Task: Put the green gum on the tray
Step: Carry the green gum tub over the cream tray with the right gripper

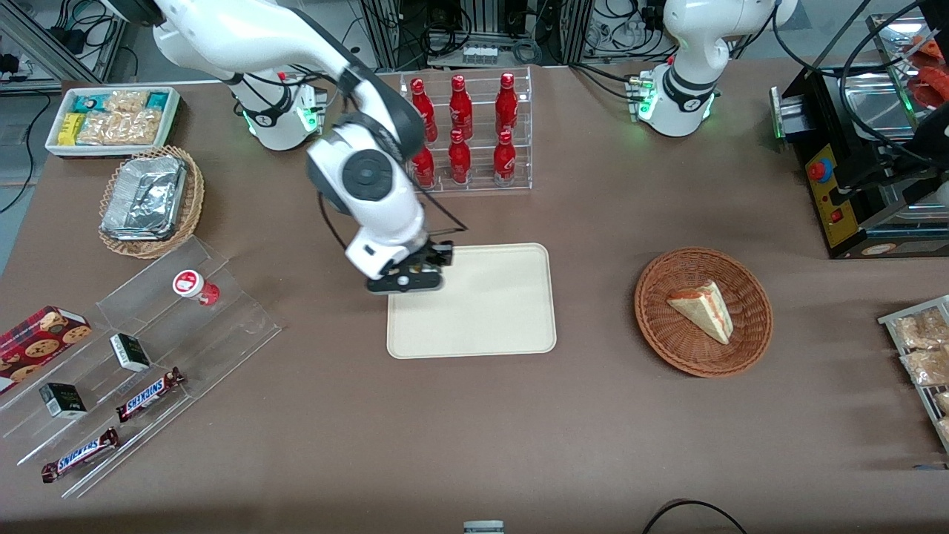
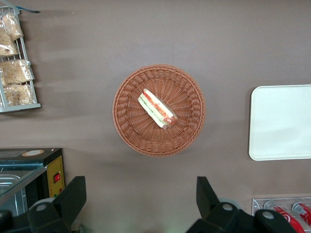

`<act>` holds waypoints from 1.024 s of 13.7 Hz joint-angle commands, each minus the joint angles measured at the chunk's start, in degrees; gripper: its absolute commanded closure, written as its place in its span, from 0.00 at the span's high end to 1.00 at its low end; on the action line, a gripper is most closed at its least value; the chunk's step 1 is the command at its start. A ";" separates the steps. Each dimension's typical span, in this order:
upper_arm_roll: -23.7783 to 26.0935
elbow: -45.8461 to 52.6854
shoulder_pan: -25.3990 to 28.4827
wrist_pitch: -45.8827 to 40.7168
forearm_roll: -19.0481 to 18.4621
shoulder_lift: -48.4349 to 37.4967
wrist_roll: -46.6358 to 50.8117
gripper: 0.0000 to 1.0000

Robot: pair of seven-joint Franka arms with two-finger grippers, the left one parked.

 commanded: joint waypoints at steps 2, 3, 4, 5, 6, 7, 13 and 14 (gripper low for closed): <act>-0.20 3.01 4.18 6.32 -6.25 7.45 8.71 0.00; -0.20 3.01 5.23 7.12 -8.62 8.60 11.95 0.00; -0.20 3.01 5.76 7.47 -11.08 9.57 14.08 0.00; -0.20 3.01 5.94 7.91 -13.20 10.53 15.84 0.00; -0.20 3.01 6.03 8.26 -14.00 11.33 16.38 0.00; -0.12 3.01 6.03 9.57 -13.83 11.86 16.82 0.00; -0.38 3.01 7.17 11.17 -14.01 13.09 18.40 0.38; -0.47 3.01 7.17 11.17 -13.92 13.09 18.40 0.88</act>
